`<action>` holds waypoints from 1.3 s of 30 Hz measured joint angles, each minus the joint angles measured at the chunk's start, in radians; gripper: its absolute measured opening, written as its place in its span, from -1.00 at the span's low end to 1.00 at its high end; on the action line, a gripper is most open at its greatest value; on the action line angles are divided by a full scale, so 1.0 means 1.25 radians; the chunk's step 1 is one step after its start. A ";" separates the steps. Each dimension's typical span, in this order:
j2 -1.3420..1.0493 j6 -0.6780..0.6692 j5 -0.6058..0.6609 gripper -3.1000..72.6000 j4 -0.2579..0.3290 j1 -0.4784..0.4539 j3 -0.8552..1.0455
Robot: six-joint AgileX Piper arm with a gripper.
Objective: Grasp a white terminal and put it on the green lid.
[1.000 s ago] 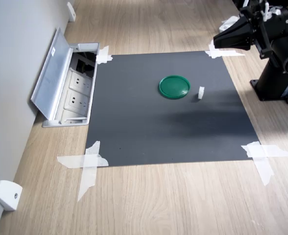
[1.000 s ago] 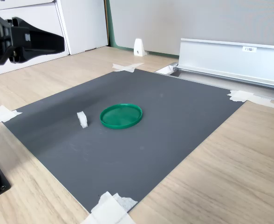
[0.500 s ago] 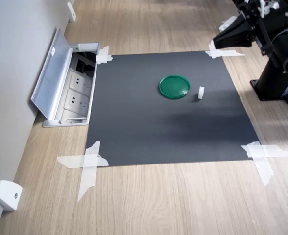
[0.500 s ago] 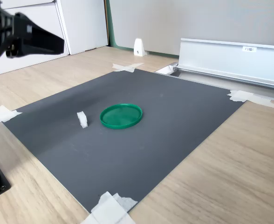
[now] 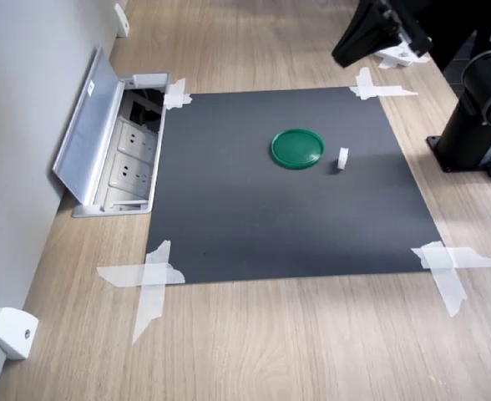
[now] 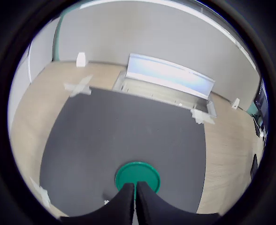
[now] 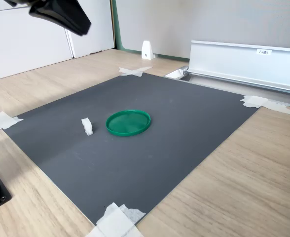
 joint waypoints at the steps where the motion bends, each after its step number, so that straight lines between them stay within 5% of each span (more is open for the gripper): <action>1: 0.014 -0.019 0.012 -0.94 -0.001 0.000 -0.004; 17: 0.046 -0.539 0.207 -0.85 0.061 0.000 -0.006; 23: 0.099 -0.623 0.289 -0.41 0.057 0.000 -0.007; 32: 0.175 -0.644 0.271 0.60 -0.002 0.000 -0.007; 39: 0.216 -0.793 0.243 0.75 -0.004 0.000 -0.008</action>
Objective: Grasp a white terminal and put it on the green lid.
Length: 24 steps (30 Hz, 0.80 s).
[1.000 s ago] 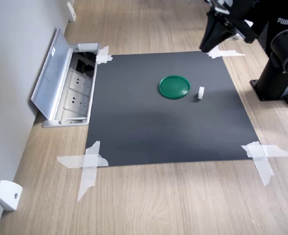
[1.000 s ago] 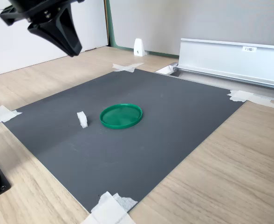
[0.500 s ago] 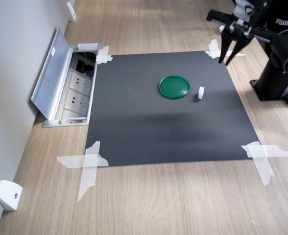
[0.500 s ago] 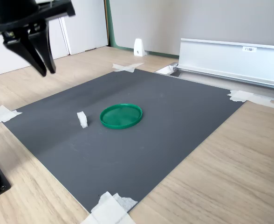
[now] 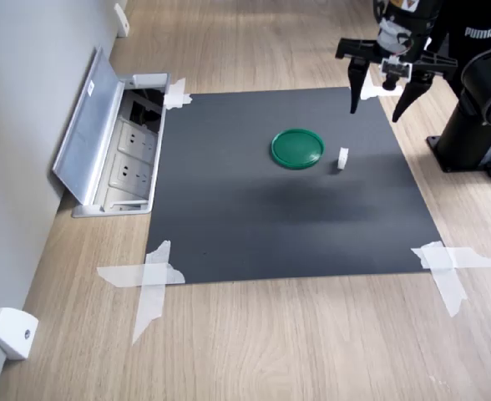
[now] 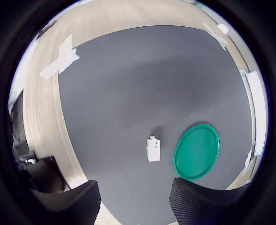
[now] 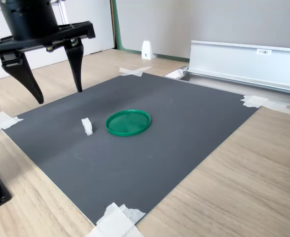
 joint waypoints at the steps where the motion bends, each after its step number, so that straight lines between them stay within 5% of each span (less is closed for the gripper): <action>1: 0.011 -0.010 -0.010 0.75 0.000 0.000 0.000; 24: 0.106 0.023 -0.201 0.75 -0.007 0.095 0.053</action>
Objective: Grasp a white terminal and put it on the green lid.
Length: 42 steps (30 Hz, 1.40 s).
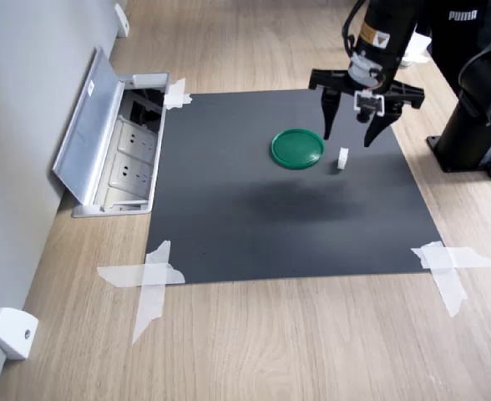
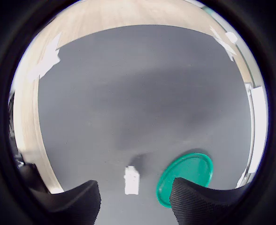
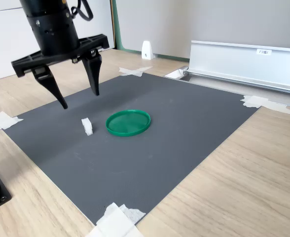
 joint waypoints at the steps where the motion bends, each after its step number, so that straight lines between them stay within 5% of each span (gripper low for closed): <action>1: 0.000 -0.007 -0.012 0.75 0.000 0.000 0.012; 31: 0.135 -0.005 -0.098 0.75 -0.007 0.000 0.034; 42: 0.137 -0.005 -0.135 0.55 -0.028 0.000 0.034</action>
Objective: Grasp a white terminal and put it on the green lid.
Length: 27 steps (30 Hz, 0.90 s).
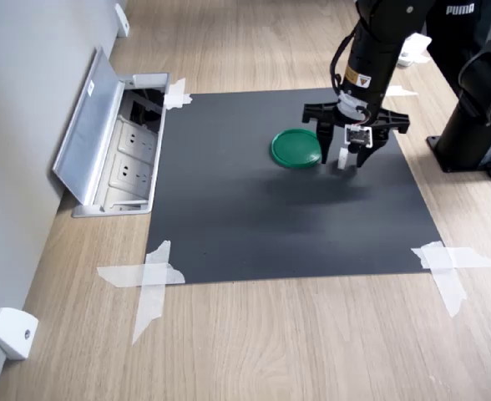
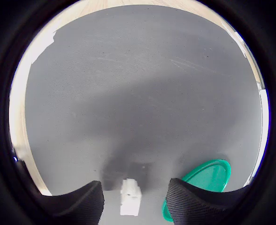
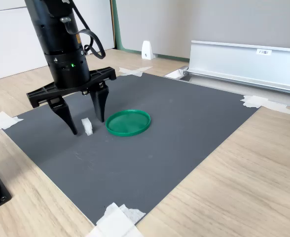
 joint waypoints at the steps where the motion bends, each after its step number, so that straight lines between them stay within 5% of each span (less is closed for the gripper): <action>1: 0.002 0.000 -0.002 0.54 -0.002 0.000 0.000; 10: 0.022 0.014 0.012 0.43 -0.007 0.000 0.000; 14: 0.022 0.015 0.013 0.14 -0.007 0.000 0.000; 21: 0.022 0.021 0.013 -0.66 -0.007 0.000 0.000; 27: 0.017 0.039 0.051 -0.67 -0.006 0.000 -0.021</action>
